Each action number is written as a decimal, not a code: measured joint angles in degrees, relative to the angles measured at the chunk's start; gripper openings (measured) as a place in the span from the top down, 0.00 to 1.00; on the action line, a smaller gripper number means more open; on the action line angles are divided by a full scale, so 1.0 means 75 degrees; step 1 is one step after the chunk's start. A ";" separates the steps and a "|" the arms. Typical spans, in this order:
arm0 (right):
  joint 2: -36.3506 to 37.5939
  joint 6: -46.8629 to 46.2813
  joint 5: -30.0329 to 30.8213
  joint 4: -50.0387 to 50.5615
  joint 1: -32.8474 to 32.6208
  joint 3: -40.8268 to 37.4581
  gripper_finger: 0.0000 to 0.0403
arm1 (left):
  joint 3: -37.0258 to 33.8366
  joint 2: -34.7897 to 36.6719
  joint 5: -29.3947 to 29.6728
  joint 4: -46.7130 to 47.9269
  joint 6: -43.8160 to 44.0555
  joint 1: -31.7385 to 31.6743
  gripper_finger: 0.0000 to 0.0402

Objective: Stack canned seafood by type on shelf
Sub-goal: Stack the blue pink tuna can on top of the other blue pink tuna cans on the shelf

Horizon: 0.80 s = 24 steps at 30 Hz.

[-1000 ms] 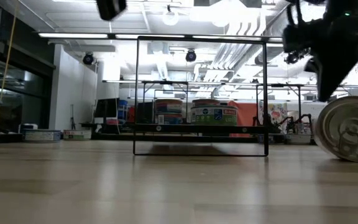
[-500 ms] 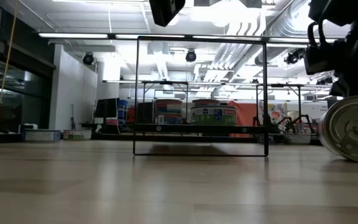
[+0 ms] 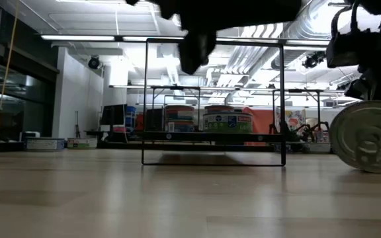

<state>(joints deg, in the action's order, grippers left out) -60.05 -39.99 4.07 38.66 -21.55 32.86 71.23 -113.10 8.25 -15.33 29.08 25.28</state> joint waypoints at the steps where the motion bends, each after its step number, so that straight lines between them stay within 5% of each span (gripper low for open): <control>1: -0.0003 0.0063 -0.0005 -0.0055 -0.0044 0.0000 1.00 | 0.0109 -0.0116 0.0136 -0.0055 -0.0002 0.0012 1.00; 9: -0.0397 0.0862 0.0114 -0.0700 -0.0304 0.0003 1.00 | 0.0909 -0.0883 0.0379 0.0013 -0.1021 -0.0059 1.00; 24: -0.2151 0.1248 0.0851 -0.2281 -0.0282 0.0006 1.00 | 0.0900 -0.0915 0.0752 0.0384 -0.1434 -0.0450 1.00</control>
<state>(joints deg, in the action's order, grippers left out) -76.19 -30.63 10.45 21.55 -23.67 32.91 77.97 -119.96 13.90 -12.45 18.33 21.90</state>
